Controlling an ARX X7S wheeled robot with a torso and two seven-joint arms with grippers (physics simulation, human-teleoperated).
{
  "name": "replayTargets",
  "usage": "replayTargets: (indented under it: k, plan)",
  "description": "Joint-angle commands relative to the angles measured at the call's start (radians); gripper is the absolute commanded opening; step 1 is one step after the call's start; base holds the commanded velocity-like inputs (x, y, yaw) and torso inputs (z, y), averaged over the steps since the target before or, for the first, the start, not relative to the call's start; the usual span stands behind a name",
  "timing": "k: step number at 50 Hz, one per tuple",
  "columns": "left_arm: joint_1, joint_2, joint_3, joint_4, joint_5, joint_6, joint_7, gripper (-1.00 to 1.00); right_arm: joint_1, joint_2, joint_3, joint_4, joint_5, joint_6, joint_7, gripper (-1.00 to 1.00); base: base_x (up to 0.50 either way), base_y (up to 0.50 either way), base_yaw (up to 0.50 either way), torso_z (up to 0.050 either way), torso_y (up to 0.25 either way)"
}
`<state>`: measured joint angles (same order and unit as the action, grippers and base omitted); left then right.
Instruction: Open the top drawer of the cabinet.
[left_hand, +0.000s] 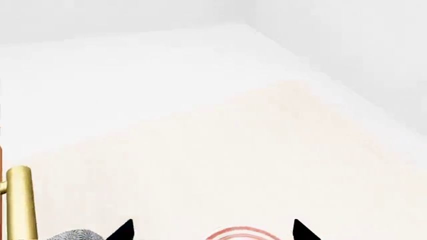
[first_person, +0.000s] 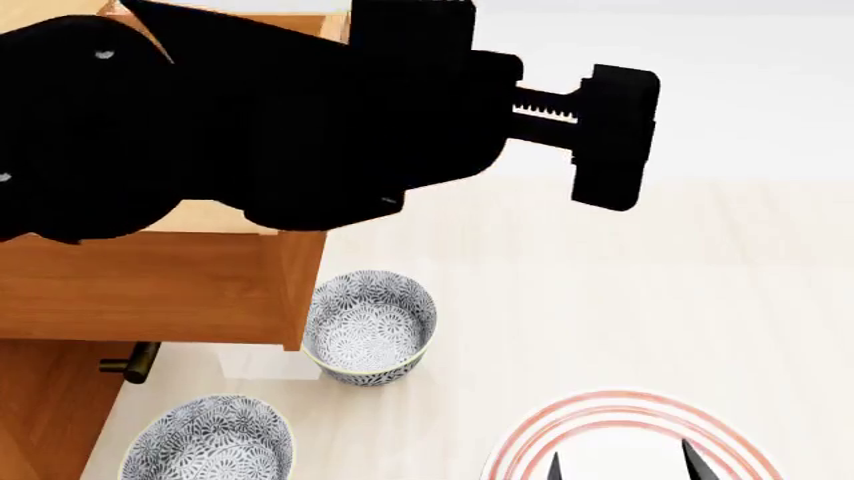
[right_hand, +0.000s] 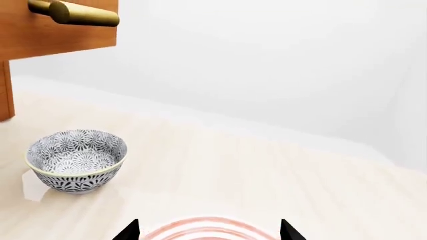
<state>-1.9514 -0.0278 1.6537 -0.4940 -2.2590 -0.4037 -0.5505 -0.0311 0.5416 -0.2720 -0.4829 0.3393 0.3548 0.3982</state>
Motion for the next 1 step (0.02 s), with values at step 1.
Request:
replayTargets:
  k: [1]
  plan:
    - [-0.078, 0.028, -0.065, 0.135, -0.018, 0.042, 0.039, 1.0, -0.004, 0.004, -0.006, -0.026, -0.004, 0.015, 0.012, 1.0, 0.0, 0.0, 0.0, 0.0, 0.0]
